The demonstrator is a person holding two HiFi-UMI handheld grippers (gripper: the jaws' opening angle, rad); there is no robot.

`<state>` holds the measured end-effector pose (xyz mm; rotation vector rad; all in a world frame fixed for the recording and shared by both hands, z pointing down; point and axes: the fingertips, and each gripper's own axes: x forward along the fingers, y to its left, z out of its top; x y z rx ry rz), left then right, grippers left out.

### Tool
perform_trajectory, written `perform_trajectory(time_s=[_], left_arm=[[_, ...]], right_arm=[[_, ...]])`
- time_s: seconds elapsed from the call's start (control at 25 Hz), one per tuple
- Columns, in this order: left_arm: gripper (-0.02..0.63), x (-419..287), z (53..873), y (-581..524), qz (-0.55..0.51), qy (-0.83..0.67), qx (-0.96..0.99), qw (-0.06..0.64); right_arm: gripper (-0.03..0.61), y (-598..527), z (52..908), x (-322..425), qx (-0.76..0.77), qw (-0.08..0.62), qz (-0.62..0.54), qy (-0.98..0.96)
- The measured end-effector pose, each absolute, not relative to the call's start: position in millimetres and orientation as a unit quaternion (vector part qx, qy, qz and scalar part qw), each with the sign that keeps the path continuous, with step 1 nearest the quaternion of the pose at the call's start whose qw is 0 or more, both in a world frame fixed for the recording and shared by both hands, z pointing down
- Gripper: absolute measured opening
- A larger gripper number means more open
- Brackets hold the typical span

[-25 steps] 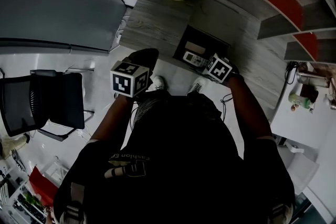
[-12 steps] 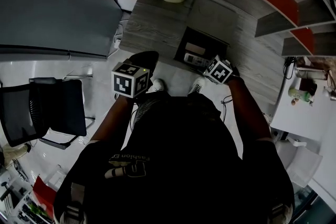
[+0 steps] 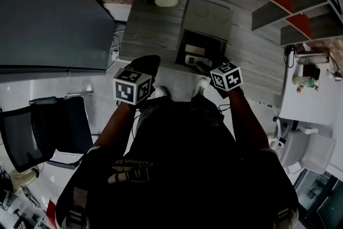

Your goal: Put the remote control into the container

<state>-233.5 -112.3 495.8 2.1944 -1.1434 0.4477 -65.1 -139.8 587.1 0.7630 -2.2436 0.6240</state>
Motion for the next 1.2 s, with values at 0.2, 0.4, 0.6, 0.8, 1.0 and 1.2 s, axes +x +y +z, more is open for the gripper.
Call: perform_trajectory(time_s=[0.2, 0.4, 0.6, 0.8, 1.0, 1.2], left_arm=[[0.006, -231, 488, -110, 0.169, -0.415, 0.844, 0.296], [0.006, -217, 482, -103, 0.176, -0.380, 0.863, 0.284], [0.006, -202, 475, -98, 0.172, -0.365, 0.874, 0.272], [0.006, -189, 456, -91, 0.142, -0.376, 0.877, 0.263], [0.006, -172, 451, -80, 0.137, -0.391, 0.872, 0.261], [0.006, -144, 442, -62, 0.138, -0.401, 0.870, 0.250]], right_arm=[[0.166, -139, 540, -58, 0.369, 0.218, 0.288, -0.856], [0.047, -132, 495, -37, 0.442, 0.111, 0.301, -0.837], [0.008, -108, 473, -37, 0.444, 0.102, 0.274, -0.847], [0.008, -87, 472, -32, 0.437, 0.121, 0.266, -0.851], [0.008, -76, 454, -22, 0.415, 0.109, 0.265, -0.863], [0.008, -55, 432, 8, 0.422, 0.073, 0.256, -0.867]])
